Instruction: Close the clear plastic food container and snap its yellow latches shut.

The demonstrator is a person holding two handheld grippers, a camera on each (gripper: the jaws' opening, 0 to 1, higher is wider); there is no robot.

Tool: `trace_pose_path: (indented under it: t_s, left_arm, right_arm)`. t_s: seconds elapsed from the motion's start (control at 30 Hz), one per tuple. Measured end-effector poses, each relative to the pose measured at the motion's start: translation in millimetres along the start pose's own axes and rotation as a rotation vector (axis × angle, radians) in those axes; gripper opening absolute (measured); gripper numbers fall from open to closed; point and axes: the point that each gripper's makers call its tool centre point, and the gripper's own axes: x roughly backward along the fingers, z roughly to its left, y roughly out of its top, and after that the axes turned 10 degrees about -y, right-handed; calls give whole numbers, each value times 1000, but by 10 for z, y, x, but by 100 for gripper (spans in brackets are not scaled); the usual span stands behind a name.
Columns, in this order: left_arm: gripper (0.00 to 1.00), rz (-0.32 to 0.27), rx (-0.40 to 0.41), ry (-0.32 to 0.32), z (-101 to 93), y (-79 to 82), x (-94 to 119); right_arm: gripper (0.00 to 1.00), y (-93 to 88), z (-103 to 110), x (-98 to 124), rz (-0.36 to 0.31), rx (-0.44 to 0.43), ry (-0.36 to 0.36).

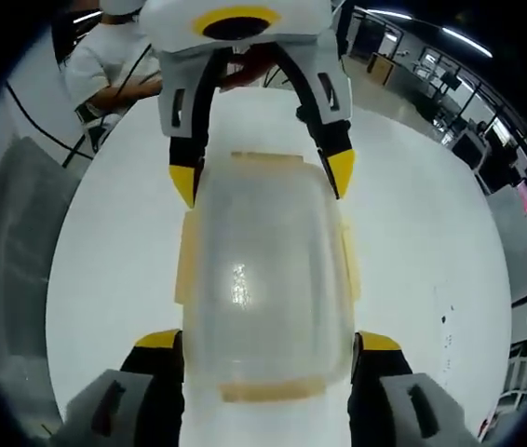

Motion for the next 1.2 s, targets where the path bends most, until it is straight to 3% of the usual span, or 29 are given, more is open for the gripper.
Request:
trace_pose_path:
  t_s: [0.6,0.9,1.2]
  left_arm:
    - [74,-17,21,3,12,35,35]
    - [74,-28,26,45,2,44,129]
    - [74,-44,56,62,-140,44,239]
  right_arm:
    - [75,3,-46,27,-14,0,-25]
    - [76,53,-62,175,-49,-28,-58]
    - [76,11,-30,345,-58,-40,-94]
